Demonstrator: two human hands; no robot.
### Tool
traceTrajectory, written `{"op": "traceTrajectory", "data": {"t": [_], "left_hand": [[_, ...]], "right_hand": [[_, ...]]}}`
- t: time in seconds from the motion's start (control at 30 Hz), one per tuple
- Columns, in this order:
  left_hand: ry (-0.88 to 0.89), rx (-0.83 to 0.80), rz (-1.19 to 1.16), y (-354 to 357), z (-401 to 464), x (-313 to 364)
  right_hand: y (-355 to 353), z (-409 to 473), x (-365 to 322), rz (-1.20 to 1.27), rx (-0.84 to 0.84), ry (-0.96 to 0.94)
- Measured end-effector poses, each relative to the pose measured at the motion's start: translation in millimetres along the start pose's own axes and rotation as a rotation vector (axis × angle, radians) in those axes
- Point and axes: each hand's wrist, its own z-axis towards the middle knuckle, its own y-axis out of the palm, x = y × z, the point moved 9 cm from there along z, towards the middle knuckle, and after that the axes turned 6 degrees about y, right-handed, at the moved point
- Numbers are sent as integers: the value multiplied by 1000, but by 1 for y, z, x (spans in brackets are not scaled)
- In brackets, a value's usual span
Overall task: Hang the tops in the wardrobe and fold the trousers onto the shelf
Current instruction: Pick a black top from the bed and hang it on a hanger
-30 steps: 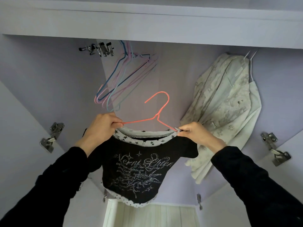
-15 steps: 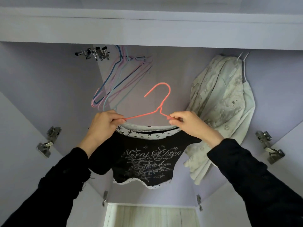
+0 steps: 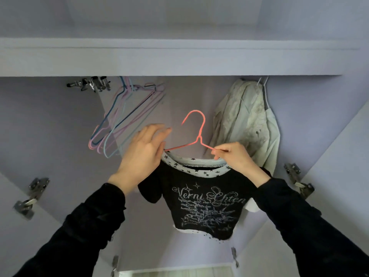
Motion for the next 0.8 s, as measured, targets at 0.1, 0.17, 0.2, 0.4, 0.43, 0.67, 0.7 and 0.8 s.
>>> {"op": "traceTrajectory", "data": {"t": [0.1,0.17,0.2,0.4,0.43,0.67,0.7,0.8], "left_hand": [[155,105,112,-16,29,32],[219,168,165,-27,49,53],[239,190,197,-30,60,62],[113,184,380,-25,103,57],[89,188,392,-24,108,54],[96,193,496,-15,117,47],[96,190,509,-15,117,47],[86,192,535,-15,117,46]], "right_hand": [[-20,5,15,85,29,111],[-34,12,20,154,36,177],[-42,15,22,186,37,198],[-79,40,27,345,120,247],[-88,46,27,381,165,250],[-122,94,25,552,374,253],[-123,101,24,577,389,252],[-128,118,21,631,441,264]]}}
